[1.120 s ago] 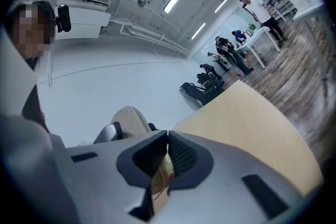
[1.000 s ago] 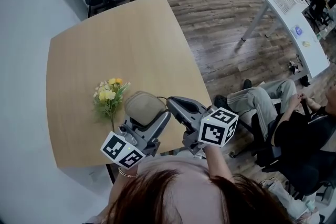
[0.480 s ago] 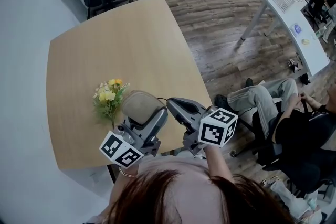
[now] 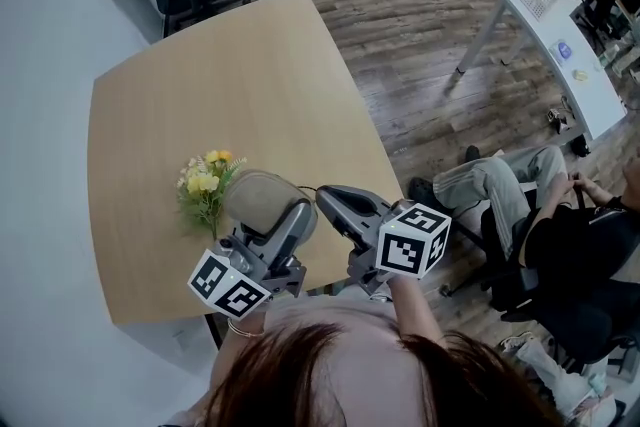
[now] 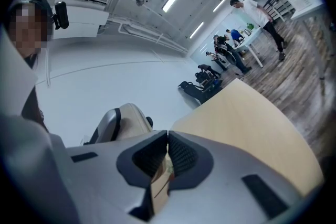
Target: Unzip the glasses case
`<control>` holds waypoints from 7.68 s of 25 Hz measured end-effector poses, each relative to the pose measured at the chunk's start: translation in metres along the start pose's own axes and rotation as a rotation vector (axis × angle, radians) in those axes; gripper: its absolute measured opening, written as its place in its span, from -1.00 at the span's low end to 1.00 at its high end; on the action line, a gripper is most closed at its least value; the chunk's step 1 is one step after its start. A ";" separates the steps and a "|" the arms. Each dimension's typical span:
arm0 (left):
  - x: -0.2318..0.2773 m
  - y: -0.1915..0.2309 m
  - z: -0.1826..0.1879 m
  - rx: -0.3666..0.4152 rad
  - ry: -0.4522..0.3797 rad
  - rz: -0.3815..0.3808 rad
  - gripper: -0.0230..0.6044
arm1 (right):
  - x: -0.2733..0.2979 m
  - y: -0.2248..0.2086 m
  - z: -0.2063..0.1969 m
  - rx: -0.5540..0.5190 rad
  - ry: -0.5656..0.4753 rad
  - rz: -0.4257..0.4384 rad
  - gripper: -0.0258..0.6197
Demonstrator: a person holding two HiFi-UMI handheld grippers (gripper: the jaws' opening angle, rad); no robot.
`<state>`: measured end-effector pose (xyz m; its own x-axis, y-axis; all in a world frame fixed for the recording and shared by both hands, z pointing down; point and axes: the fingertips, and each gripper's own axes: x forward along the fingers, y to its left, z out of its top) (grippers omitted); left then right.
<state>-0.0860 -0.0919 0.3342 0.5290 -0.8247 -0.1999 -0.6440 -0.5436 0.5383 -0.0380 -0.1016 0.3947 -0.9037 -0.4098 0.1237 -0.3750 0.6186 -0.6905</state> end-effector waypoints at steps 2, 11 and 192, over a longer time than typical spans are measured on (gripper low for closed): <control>0.000 -0.001 0.000 -0.001 -0.001 0.001 0.03 | 0.000 0.000 0.000 0.001 0.001 0.000 -0.86; 0.000 0.003 0.002 -0.029 -0.019 0.009 0.02 | -0.002 -0.002 -0.004 0.005 0.010 -0.003 -0.86; -0.102 0.029 0.065 -0.214 -0.528 0.197 0.03 | -0.033 0.008 -0.031 -0.248 0.160 -0.043 -0.86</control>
<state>-0.1948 -0.0333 0.3170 0.0294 -0.9024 -0.4298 -0.5478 -0.3743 0.7483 -0.0172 -0.0626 0.4075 -0.8996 -0.3404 0.2738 -0.4350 0.7558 -0.4895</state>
